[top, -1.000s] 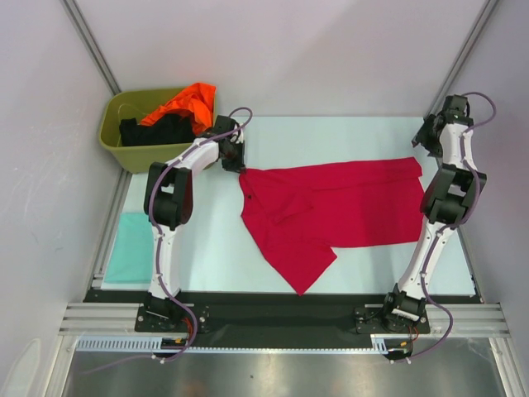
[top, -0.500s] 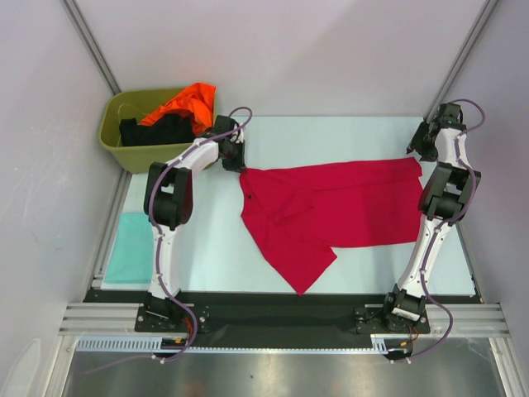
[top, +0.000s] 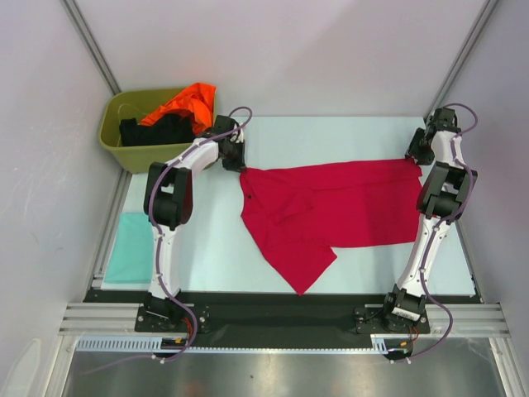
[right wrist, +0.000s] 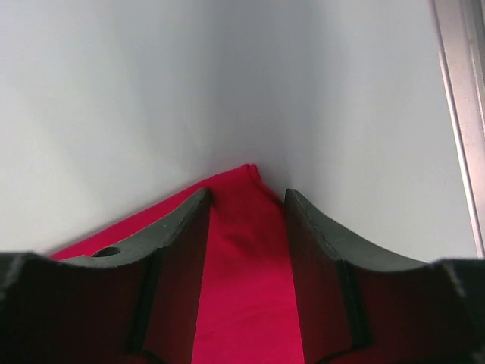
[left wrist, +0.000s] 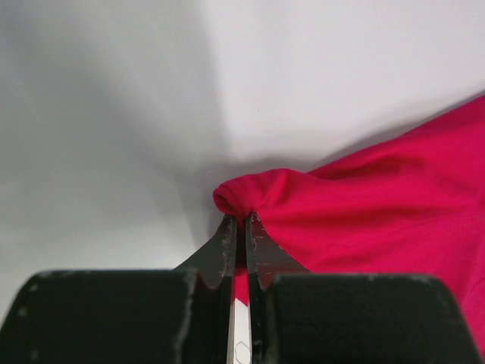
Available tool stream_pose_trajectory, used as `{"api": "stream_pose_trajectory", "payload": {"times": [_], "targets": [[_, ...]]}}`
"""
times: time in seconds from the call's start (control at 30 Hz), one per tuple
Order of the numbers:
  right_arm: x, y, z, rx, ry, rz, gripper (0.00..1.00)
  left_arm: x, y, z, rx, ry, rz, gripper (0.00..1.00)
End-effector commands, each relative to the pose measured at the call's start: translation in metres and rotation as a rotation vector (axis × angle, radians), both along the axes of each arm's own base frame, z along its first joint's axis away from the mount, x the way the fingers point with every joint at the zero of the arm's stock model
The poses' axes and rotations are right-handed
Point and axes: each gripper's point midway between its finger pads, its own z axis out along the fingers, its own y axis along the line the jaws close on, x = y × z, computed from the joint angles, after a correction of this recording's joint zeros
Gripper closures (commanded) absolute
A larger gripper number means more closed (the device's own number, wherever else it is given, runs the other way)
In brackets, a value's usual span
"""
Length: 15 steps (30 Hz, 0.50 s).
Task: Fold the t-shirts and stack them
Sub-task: Fold the tshirt
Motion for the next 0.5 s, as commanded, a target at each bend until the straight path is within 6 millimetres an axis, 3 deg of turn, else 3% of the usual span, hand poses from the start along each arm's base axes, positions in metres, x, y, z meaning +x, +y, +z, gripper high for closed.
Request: {"api": "stream_pose_trajectory", "payload": {"times": [0.0, 0.07, 0.17, 0.2, 0.3, 0.47], "targets": [[0.003, -0.003, -0.008, -0.023, 0.008, 0.009, 0.52, 0.010, 0.002, 0.005, -0.013, -0.034, 0.007, 1.00], [0.003, -0.007, -0.013, -0.030, 0.011, -0.005, 0.53, 0.012, 0.002, 0.003, -0.011, -0.038, 0.011, 1.00], [0.004, -0.011, -0.021, -0.047, 0.022, -0.025, 0.71, 0.017, 0.004, 0.003, -0.001, -0.053, 0.020, 1.00], [0.004, -0.012, -0.022, -0.051, 0.025, -0.026, 0.83, 0.019, 0.004, 0.003, 0.000, -0.059, 0.023, 1.00], [0.004, -0.020, -0.024, -0.092, 0.032, -0.072, 0.95, 0.027, 0.006, 0.006, 0.007, -0.091, 0.040, 1.00], [0.005, -0.038, -0.022, -0.165, 0.023, -0.156, 1.00, 0.042, 0.015, 0.011, 0.050, -0.153, 0.086, 1.00]]}}
